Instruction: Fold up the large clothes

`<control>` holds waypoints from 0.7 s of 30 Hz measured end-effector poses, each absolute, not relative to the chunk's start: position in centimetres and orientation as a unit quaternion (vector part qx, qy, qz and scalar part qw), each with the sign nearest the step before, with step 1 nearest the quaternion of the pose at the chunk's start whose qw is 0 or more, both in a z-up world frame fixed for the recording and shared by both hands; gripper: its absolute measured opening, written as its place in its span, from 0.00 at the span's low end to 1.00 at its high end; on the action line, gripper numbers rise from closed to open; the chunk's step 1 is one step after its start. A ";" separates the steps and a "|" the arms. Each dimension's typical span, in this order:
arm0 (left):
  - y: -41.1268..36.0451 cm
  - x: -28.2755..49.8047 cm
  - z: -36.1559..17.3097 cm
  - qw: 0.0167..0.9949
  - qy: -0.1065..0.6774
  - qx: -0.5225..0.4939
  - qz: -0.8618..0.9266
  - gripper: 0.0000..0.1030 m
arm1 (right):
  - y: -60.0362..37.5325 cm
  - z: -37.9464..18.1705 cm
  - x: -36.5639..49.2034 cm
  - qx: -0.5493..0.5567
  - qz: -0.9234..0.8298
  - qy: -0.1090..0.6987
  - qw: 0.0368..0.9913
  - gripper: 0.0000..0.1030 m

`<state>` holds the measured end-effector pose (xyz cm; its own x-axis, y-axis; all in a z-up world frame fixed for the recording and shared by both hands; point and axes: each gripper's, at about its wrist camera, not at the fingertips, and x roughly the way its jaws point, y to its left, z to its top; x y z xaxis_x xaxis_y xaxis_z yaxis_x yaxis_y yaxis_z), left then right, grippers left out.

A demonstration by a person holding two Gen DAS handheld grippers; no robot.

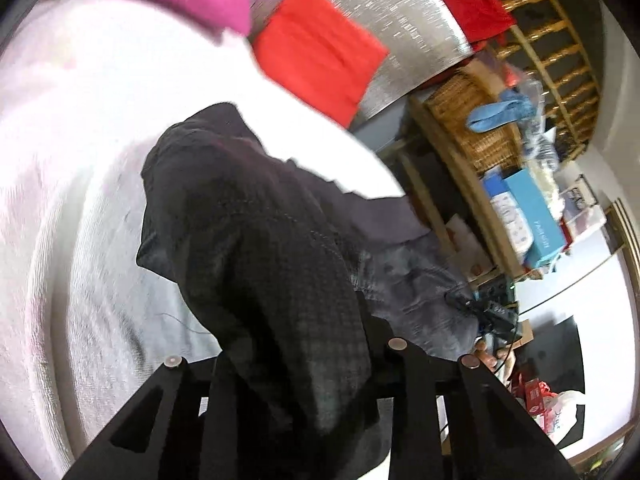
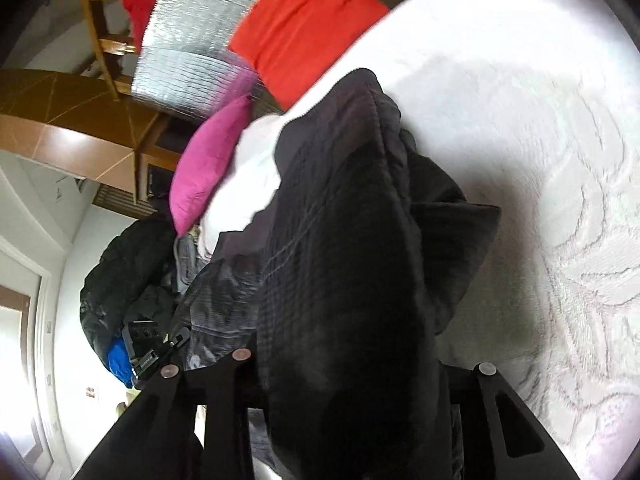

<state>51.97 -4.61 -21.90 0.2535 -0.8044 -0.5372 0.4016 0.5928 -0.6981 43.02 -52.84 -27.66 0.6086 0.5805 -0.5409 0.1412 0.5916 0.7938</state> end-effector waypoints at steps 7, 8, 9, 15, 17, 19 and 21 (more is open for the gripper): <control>-4.8 49.3 -19.2 0.770 0.444 -0.209 -0.407 0.26 | -52.0 -24.2 41.2 0.408 0.149 0.405 0.805 0.34; -4.6 49.1 -19.2 0.770 0.444 -0.209 -0.406 0.26 | -52.1 -24.0 40.8 0.405 0.149 0.402 0.808 0.34; -4.5 49.0 -19.6 0.771 0.449 -0.206 -0.402 0.27 | -52.3 -24.1 40.5 0.404 0.148 0.402 0.808 0.34; -3.3 51.7 -26.3 0.735 0.575 -0.212 -0.289 0.46 | -54.2 -30.8 41.2 0.464 0.086 0.463 0.750 0.47; -3.0 52.3 -27.1 0.728 0.595 -0.212 -0.266 0.62 | -55.1 -32.3 41.5 0.473 0.069 0.483 0.733 0.65; -2.9 52.6 -26.7 0.737 0.595 -0.206 -0.246 0.63 | -55.9 -31.9 41.5 0.485 0.058 0.480 0.729 0.65; -3.1 52.7 -25.7 0.745 0.591 -0.197 -0.239 0.63 | -56.8 -30.4 41.0 0.477 0.043 0.473 0.739 0.65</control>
<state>52.70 -3.13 -25.75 0.1869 -0.5890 -0.7862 0.1226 0.8081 -0.5762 41.05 -56.75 -30.39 0.5493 0.5155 -0.6576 0.3874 0.5402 0.7471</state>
